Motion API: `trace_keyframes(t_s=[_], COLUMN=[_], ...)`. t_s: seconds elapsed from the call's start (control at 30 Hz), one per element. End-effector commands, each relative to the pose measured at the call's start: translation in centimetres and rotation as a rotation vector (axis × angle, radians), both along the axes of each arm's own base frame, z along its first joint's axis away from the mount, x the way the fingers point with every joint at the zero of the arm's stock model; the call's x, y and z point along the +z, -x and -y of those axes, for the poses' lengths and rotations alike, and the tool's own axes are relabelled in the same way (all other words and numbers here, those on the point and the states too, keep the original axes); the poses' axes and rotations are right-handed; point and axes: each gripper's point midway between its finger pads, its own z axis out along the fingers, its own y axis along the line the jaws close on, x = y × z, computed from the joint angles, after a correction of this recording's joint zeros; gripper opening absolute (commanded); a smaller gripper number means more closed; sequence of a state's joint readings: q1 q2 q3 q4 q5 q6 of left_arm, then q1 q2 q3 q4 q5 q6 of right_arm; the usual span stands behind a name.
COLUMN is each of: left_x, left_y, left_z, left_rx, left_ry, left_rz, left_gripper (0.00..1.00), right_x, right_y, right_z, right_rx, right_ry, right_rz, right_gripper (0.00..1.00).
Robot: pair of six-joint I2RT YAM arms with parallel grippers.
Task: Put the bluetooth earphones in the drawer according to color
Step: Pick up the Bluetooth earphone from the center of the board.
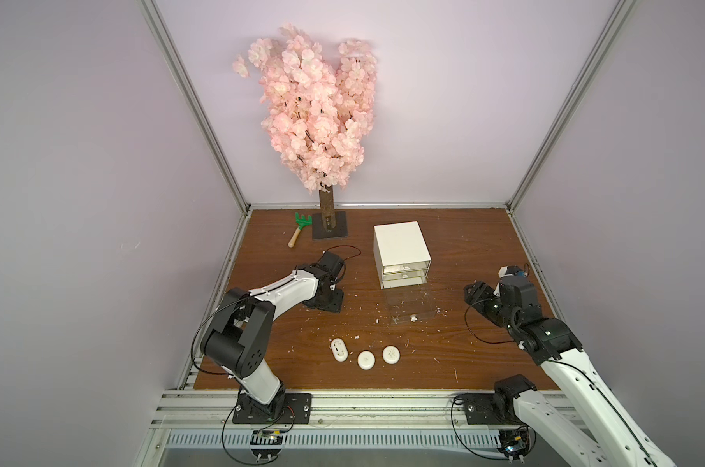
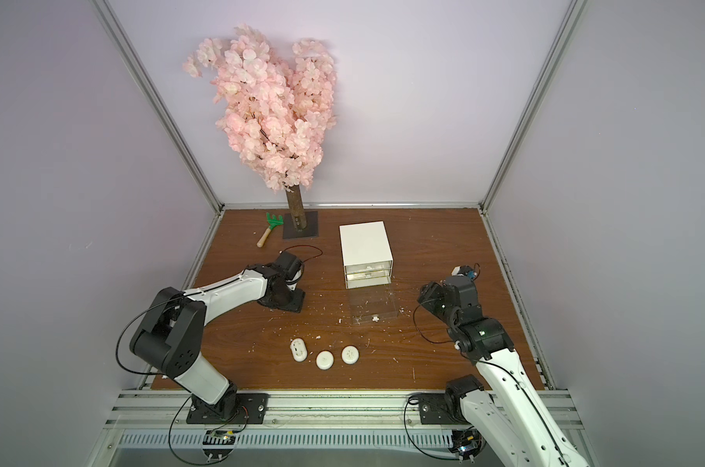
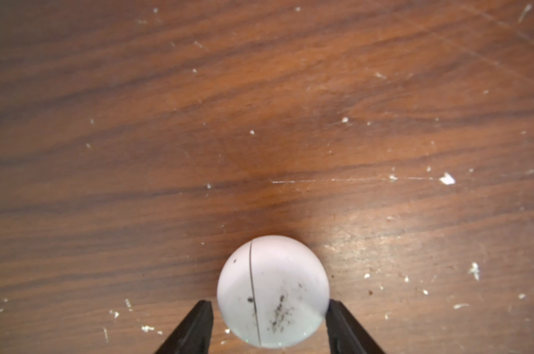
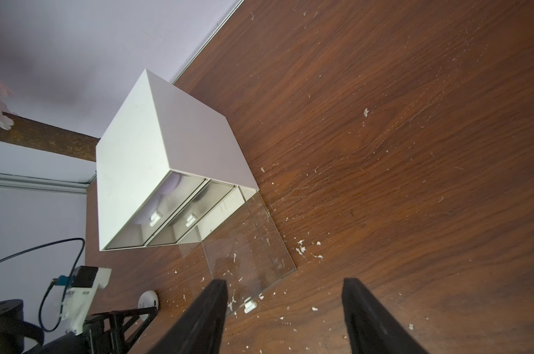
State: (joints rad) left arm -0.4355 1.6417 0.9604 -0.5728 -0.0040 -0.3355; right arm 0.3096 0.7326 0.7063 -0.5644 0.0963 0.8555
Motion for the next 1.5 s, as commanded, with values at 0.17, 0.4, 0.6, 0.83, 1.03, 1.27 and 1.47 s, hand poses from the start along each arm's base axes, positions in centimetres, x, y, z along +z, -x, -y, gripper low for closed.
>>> trace_keyframes(t_s=[0.17, 0.4, 0.6, 0.83, 1.03, 1.27, 1.47], left_x=[0.3, 0.6, 0.6, 0.2, -0.6, -0.4, 0.7], left_y=[-0.2, -0.3, -0.5, -0.7, 0.1, 0.3, 0.3], left_z=[-0.5, -0.5, -0.7, -0.4, -0.1, 0.3, 1.2], left_rx=[0.005, 0.004, 0.008, 0.005, -0.028, -0.042, -0.064], left_ry=[-0.011, -0.014, -0.028, -0.019, -0.031, -0.029, -0.022], left_rz=[-0.001, 0.010, 0.013, -0.006, -0.031, -0.028, -0.001], left_gripper=[0.54, 0.61, 0.73, 0.68, 0.57, 0.45, 0.40], right_x=[1.2, 1.4, 1.3, 1.2, 1.4, 1.6, 1.6], right_y=[-0.4, -0.4, -0.4, -0.4, -0.4, -0.5, -0.5], right_z=[-0.1, -0.2, -0.1, -0.2, -0.3, -0.3, -0.2], right_rx=[0.012, 0.015, 0.012, 0.015, 0.017, 0.018, 0.019], right_ry=[-0.012, -0.018, -0.021, -0.027, -0.032, -0.035, -0.033], right_rz=[0.046, 0.050, 0.050, 0.047, 0.056, 0.061, 0.063], right_gripper=[0.66, 0.66, 0.66, 0.66, 0.66, 0.65, 0.65])
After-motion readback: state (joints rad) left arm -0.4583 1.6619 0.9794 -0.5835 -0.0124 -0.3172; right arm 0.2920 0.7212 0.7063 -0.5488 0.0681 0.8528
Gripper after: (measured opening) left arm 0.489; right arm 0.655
